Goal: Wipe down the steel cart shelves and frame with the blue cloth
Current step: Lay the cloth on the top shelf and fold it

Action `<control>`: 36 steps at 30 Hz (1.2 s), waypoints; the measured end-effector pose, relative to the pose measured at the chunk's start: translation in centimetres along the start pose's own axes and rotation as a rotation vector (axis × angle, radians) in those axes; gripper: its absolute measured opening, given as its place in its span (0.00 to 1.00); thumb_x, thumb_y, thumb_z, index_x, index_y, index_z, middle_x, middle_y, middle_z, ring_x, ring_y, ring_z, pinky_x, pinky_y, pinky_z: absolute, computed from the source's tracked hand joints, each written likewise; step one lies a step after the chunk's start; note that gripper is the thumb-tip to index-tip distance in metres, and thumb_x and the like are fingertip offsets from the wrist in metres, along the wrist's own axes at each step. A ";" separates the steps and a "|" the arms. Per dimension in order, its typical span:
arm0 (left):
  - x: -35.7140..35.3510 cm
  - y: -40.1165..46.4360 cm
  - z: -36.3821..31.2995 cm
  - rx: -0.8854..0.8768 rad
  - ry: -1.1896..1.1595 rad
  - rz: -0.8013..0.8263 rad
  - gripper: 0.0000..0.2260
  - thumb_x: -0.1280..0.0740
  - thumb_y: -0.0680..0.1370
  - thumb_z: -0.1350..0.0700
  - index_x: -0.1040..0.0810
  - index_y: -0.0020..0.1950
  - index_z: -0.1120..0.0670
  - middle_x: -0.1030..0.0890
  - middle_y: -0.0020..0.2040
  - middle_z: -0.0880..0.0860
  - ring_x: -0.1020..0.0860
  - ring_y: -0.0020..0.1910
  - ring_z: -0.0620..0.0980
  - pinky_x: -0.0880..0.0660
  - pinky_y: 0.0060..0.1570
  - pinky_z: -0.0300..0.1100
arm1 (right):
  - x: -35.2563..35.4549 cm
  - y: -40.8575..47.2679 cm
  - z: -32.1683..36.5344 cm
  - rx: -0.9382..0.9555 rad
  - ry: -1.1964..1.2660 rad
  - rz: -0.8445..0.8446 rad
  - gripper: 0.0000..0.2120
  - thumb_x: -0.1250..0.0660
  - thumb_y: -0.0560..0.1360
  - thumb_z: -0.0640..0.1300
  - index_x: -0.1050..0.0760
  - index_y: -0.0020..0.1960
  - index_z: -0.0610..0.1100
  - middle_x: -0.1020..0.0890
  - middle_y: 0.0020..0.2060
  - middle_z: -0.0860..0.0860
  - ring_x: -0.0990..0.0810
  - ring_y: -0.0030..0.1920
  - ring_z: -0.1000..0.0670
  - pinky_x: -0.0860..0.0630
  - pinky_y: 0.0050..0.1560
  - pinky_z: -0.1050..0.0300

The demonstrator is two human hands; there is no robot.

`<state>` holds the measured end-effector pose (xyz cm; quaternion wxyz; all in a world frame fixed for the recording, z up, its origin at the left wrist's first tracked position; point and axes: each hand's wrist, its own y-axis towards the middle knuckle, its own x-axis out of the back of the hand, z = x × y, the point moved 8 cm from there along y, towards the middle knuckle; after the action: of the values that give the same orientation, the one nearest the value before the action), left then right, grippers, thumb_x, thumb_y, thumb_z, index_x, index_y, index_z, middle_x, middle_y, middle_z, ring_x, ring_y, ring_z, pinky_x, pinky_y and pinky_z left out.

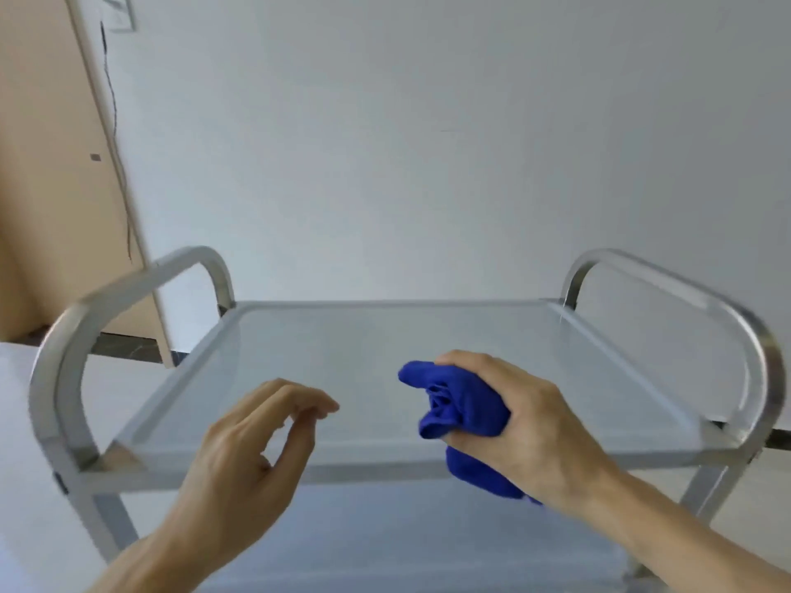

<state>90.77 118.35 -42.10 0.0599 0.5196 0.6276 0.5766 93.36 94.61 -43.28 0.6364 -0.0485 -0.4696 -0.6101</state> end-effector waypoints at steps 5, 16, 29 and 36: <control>-1.0 6.7 2.6 0.239 -0.039 0.096 0.13 0.35 0.78 0.66 0.20 0.46 0.47 0.20 0.42 0.39 0.23 0.43 0.40 0.33 0.33 0.25 | 0.4 8.1 -0.7 -0.164 -0.116 0.131 0.29 0.27 0.70 0.60 0.35 0.66 0.65 0.25 0.59 0.64 0.26 0.59 0.58 0.25 0.59 0.52; -8.1 1.4 8.6 0.673 0.461 1.132 0.33 0.48 0.76 0.28 0.56 0.78 0.35 0.56 0.82 0.48 0.55 0.79 0.61 0.52 0.71 0.70 | 3.5 3.6 -12.8 -0.719 -0.570 0.688 0.37 0.50 0.74 0.75 0.57 0.78 0.65 0.54 0.80 0.55 0.53 0.79 0.42 0.43 0.69 0.26; -13.2 1.4 7.6 0.676 0.498 1.273 0.33 0.52 0.78 0.30 0.64 0.77 0.34 0.67 0.80 0.50 0.63 0.78 0.65 0.49 0.70 0.72 | 6.3 -2.1 -19.1 -0.834 -0.680 0.714 0.33 0.64 0.73 0.75 0.69 0.75 0.68 0.65 0.79 0.56 0.64 0.79 0.44 0.46 0.68 0.24; -18.4 4.9 8.2 0.603 0.483 1.254 0.34 0.51 0.76 0.28 0.63 0.77 0.34 0.66 0.80 0.49 0.63 0.78 0.63 0.51 0.70 0.71 | 8.8 -1.3 -22.7 -0.883 -0.711 0.706 0.33 0.62 0.74 0.75 0.67 0.76 0.68 0.63 0.80 0.56 0.61 0.80 0.44 0.43 0.68 0.24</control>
<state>107.47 109.50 -50.63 -0.5664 0.6334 0.3396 0.4033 102.84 73.47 -50.76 0.5249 -0.6532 -0.3129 -0.4470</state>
